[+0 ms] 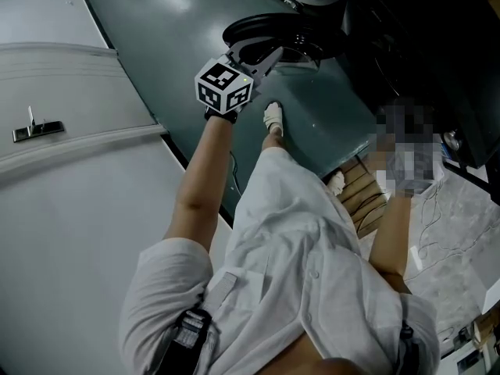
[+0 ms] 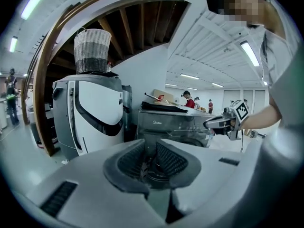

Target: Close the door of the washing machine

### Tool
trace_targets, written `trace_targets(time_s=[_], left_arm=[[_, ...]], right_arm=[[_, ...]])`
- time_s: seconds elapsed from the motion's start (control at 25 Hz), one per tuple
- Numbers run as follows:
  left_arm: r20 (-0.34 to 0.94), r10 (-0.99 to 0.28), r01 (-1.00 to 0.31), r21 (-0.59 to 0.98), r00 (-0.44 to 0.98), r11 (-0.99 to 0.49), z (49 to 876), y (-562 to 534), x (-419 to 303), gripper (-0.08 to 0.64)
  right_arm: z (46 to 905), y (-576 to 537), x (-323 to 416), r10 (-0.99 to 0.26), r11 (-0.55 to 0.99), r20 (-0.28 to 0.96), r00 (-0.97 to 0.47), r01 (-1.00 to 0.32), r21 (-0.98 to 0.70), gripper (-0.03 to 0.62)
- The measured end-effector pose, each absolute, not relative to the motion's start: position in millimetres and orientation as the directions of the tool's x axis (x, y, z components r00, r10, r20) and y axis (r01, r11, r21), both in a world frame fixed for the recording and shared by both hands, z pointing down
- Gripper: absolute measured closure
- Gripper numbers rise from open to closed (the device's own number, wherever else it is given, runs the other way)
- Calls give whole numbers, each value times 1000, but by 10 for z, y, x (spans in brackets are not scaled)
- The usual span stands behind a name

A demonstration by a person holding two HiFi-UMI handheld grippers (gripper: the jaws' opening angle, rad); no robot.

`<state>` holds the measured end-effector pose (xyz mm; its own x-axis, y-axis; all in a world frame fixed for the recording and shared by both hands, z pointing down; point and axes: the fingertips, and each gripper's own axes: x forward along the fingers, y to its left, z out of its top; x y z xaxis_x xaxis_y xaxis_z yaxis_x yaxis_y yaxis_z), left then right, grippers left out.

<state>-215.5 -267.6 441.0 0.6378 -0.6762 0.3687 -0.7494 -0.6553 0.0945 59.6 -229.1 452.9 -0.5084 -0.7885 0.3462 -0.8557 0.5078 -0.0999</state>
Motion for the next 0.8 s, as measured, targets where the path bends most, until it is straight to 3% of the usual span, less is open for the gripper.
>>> trace_targets(time_s=[0.8], left_arm=[[651,-451,-570,-35,610,-821,5500,-3800,-2437,314]], right_arm=[[5056,-2803,57,-744,523,400,-535,-839,-151,560]])
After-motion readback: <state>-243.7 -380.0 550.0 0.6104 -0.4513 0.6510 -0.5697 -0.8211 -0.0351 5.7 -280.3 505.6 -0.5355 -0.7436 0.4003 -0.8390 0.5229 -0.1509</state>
